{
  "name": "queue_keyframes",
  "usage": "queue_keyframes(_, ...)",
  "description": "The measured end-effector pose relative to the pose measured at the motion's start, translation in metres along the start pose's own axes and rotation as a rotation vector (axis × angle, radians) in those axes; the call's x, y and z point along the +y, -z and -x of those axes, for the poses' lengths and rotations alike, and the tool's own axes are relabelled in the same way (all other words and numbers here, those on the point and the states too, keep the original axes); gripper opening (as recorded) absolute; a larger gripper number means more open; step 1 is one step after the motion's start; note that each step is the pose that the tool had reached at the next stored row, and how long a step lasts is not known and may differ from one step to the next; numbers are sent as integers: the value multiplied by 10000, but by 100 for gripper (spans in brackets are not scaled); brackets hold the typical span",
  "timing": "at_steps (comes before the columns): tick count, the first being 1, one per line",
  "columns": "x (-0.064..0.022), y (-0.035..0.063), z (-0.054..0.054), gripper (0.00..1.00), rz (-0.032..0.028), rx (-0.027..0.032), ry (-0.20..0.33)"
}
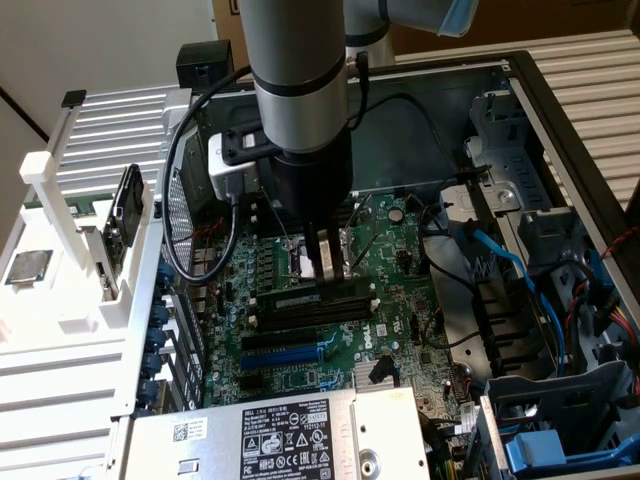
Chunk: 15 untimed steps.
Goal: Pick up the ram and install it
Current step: 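Insert the ram into the slot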
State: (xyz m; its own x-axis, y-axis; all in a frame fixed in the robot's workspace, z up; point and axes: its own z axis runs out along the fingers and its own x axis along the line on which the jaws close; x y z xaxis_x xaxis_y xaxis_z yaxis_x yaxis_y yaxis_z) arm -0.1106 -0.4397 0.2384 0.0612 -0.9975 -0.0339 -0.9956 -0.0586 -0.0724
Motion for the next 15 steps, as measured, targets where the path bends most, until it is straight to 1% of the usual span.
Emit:
queue_keyframes(8,6,-5,-3,13,-31,8,-93)
queue_keyframes(15,10,-9,-5,13,-32,9,-95)
